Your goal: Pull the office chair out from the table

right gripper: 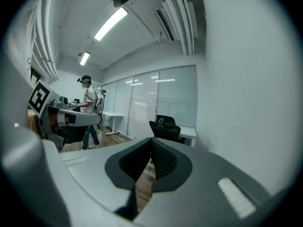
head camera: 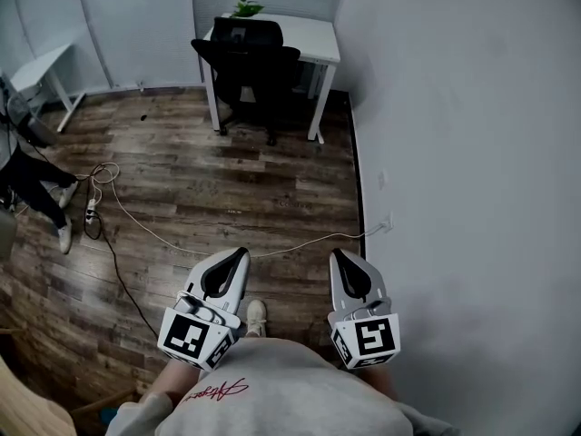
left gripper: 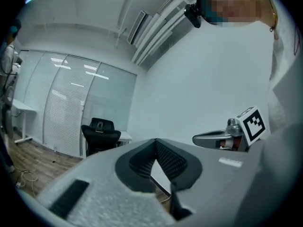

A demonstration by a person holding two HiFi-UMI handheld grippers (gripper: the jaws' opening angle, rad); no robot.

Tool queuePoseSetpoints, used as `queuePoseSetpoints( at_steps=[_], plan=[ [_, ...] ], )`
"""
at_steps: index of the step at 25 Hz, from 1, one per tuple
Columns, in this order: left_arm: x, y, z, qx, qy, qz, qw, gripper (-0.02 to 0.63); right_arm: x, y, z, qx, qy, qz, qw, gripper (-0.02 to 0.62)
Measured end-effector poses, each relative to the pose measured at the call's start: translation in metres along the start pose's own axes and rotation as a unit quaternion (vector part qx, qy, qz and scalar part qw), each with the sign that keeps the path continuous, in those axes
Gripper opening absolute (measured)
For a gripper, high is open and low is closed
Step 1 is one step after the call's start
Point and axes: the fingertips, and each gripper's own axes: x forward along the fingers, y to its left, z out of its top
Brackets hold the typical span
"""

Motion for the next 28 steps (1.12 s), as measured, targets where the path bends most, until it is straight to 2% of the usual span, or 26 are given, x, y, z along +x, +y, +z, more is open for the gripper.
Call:
queuePoseSetpoints(
  at_steps=[5,12,19,28],
  plan=[
    [0.035,0.049,0.01,0.002,-0.004,-0.002,1.0,-0.006,0.059,-0.006,0.01,-0.002,-0.001,0.002,1.0,-0.005],
    [0.074,0.096,0.02,0.006,0.004,0.0,1.0,-0.006,0.118,-0.021,0.024,0.001,-0.007,-0.005,1.0,-0.005],
    [0.091,0.116,0.016,0.002,0.003,-0.013,0.9999,-0.006,0.146,-0.022,0.018,0.005,0.002,-0.008,1.0,-0.005],
    [0.098,0.129,0.015,0.0,0.002,-0.008,1.0,-0.006,0.16,-0.021,0.02,-0.001,0.005,0.0,1.0,-0.005]
  ],
)
